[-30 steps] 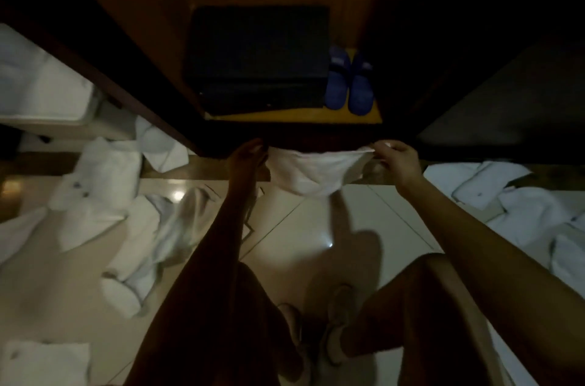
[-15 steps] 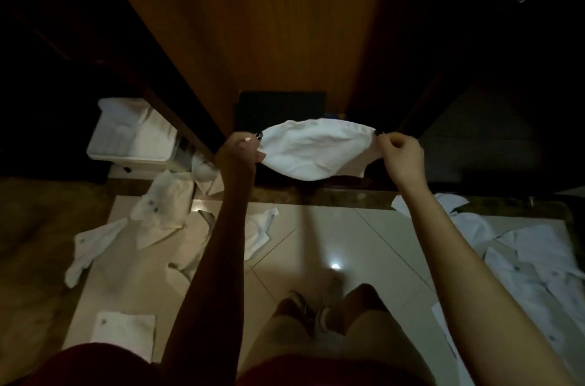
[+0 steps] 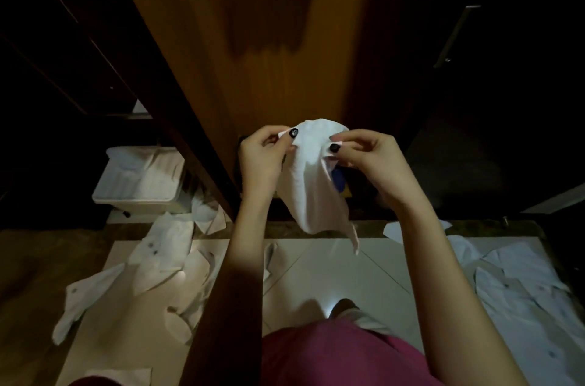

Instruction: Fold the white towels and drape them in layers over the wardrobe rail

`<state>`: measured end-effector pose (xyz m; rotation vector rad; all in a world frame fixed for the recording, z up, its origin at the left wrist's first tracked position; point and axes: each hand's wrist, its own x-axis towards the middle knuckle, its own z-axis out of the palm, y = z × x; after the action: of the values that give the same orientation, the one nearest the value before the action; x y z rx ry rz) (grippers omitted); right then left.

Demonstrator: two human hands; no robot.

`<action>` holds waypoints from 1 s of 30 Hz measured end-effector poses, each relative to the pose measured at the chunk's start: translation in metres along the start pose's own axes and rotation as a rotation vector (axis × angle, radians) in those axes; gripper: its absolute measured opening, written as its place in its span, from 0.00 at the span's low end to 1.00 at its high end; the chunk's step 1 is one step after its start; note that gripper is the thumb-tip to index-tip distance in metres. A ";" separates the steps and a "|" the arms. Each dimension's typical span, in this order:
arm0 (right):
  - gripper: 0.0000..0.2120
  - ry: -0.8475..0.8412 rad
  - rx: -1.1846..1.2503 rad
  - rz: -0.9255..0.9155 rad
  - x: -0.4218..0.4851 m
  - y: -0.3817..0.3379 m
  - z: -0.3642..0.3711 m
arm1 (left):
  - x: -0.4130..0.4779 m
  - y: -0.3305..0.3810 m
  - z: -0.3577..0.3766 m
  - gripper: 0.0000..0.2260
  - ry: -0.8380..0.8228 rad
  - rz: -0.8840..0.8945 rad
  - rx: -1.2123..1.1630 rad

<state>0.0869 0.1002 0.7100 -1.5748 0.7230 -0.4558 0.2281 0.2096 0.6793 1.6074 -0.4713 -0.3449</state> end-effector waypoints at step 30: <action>0.03 0.052 -0.194 -0.398 0.034 -0.073 -0.043 | -0.001 0.100 0.051 0.10 -0.235 0.185 -0.166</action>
<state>0.0970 0.0470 0.7840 -1.9055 0.5015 -0.7376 0.1927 0.1605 0.7736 1.3564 -0.7458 -0.4237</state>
